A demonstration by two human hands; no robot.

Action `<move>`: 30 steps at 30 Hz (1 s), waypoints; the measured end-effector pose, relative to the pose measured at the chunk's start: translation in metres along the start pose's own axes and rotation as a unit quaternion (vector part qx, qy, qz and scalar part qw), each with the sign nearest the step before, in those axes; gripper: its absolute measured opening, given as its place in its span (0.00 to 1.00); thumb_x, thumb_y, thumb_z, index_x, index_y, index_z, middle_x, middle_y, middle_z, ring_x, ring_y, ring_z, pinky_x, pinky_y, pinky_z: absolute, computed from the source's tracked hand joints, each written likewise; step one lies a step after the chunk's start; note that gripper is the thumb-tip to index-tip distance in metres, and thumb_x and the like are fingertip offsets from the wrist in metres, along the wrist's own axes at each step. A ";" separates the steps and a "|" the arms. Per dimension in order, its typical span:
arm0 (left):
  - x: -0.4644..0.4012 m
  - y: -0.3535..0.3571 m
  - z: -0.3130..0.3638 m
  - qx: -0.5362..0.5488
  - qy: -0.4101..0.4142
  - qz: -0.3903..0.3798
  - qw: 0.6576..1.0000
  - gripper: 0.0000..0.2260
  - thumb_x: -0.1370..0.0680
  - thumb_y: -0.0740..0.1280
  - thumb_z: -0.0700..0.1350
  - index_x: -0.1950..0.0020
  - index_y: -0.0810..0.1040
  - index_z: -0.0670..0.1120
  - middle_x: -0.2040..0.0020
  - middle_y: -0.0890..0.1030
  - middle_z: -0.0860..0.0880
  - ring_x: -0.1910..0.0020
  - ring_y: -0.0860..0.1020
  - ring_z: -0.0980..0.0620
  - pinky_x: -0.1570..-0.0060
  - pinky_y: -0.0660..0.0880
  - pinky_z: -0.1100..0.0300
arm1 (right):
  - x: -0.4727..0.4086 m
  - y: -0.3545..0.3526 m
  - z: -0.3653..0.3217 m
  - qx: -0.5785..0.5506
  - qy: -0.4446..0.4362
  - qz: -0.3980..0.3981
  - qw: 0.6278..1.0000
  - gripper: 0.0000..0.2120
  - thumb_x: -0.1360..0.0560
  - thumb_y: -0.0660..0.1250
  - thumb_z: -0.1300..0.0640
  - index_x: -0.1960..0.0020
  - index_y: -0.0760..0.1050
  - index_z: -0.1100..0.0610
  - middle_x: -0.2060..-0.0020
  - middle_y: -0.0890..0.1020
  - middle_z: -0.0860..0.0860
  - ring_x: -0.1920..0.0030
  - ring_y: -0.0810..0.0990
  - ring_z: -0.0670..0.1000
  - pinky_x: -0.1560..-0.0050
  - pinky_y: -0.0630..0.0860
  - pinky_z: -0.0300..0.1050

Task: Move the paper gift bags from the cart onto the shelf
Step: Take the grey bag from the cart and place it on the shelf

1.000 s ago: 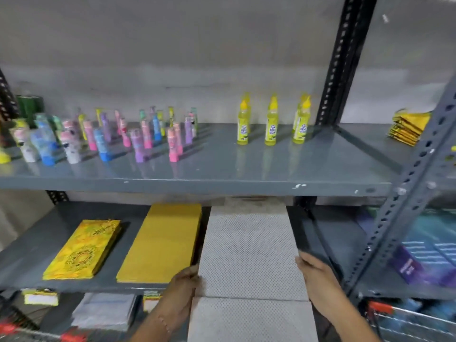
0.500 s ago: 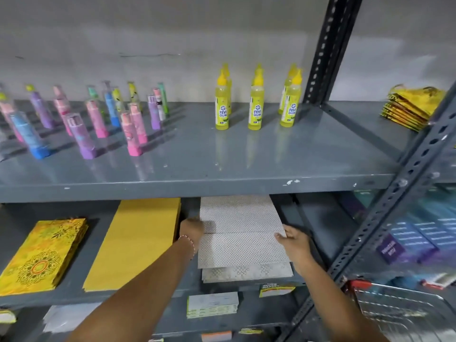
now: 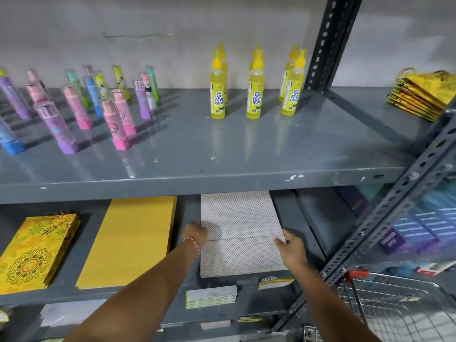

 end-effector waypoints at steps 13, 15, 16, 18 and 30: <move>0.028 -0.012 -0.025 -0.203 0.068 -0.102 0.971 0.55 0.40 0.78 0.60 0.24 0.53 0.38 0.26 0.64 0.43 0.28 0.65 0.43 0.30 0.67 0.51 | 0.058 -0.035 -0.033 0.108 -0.036 -0.174 0.978 0.47 0.45 0.82 0.47 0.30 0.63 0.43 0.42 0.80 0.44 0.41 0.78 0.49 0.38 0.74 0.50; 0.036 -0.011 -0.039 -0.261 0.078 -0.160 0.949 0.63 0.47 0.80 0.60 0.24 0.49 0.41 0.24 0.62 0.45 0.26 0.63 0.44 0.28 0.65 0.51 | 0.062 -0.040 -0.037 0.183 -0.050 -0.167 0.967 0.47 0.45 0.80 0.48 0.32 0.59 0.36 0.47 0.82 0.44 0.46 0.80 0.48 0.44 0.77 0.48; 0.038 -0.007 -0.045 -0.253 0.077 -0.178 0.948 0.59 0.47 0.81 0.57 0.25 0.53 0.42 0.27 0.67 0.46 0.30 0.67 0.46 0.31 0.68 0.53 | 0.063 -0.040 -0.038 0.191 -0.053 -0.167 0.966 0.45 0.42 0.78 0.49 0.33 0.58 0.35 0.48 0.82 0.44 0.47 0.80 0.48 0.45 0.78 0.48; 0.041 -0.002 -0.048 -0.173 0.050 -0.168 0.969 0.45 0.39 0.80 0.50 0.29 0.61 0.43 0.33 0.73 0.47 0.40 0.73 0.50 0.38 0.72 0.58 | 0.066 -0.040 -0.042 0.208 -0.056 -0.178 0.960 0.46 0.37 0.77 0.54 0.29 0.54 0.38 0.46 0.82 0.47 0.47 0.80 0.49 0.44 0.78 0.49; 0.054 -0.004 -0.048 -0.273 0.135 -0.083 0.949 0.37 0.41 0.80 0.51 0.35 0.73 0.44 0.41 0.81 0.48 0.42 0.79 0.49 0.42 0.77 0.61 | 0.074 -0.046 -0.026 0.194 -0.096 -0.145 0.965 0.33 0.33 0.74 0.61 0.31 0.68 0.47 0.47 0.83 0.45 0.52 0.81 0.41 0.49 0.79 0.37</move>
Point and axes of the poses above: each hand's wrist, its own x-axis away from the middle knuckle, its own y-axis out of the palm, z = x × y, the point moved 1 cm from there along -x, towards the middle knuckle
